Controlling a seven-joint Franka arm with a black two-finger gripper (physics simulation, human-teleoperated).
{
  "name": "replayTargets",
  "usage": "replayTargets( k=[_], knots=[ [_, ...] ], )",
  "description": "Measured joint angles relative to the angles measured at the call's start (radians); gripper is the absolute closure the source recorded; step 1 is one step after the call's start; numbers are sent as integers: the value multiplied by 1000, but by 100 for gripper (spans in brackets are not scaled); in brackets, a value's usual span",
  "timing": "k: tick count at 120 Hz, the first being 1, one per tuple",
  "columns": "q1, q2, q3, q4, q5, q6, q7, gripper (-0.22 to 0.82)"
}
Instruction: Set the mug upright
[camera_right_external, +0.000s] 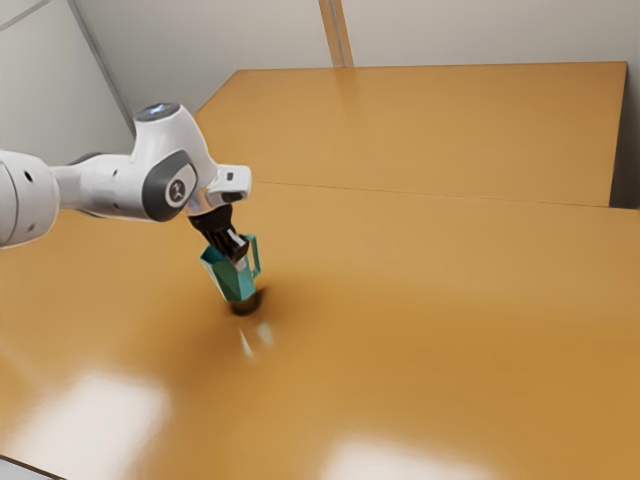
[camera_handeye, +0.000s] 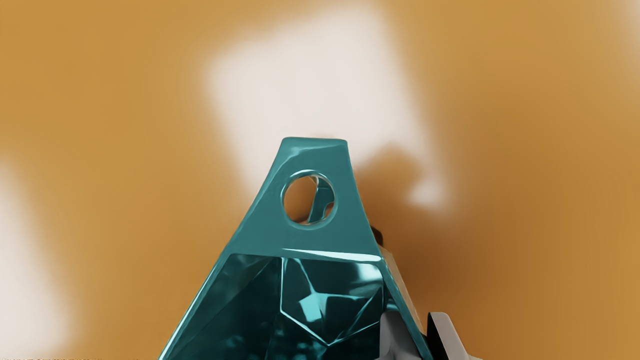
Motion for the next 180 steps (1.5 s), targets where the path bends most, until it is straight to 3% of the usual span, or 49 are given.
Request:
replayTargets(
  k=[31,66,72,93,108,123,157,180],
  knots=[
    [51,52,0,-10,17,40,-81,79],
    [44,54,-9,-13,17,49,-143,75],
    [46,54,-9,-14,12,48,-148,70],
    [48,38,-10,-14,3,44,-161,34],
    [52,-21,-19,0,-3,31,-166,19],
    [52,-44,-26,137,-32,-65,-168,10],
    [41,34,-26,523,-54,-402,-173,3],
    [49,37,-26,586,-54,-549,-175,1]
  ],
)
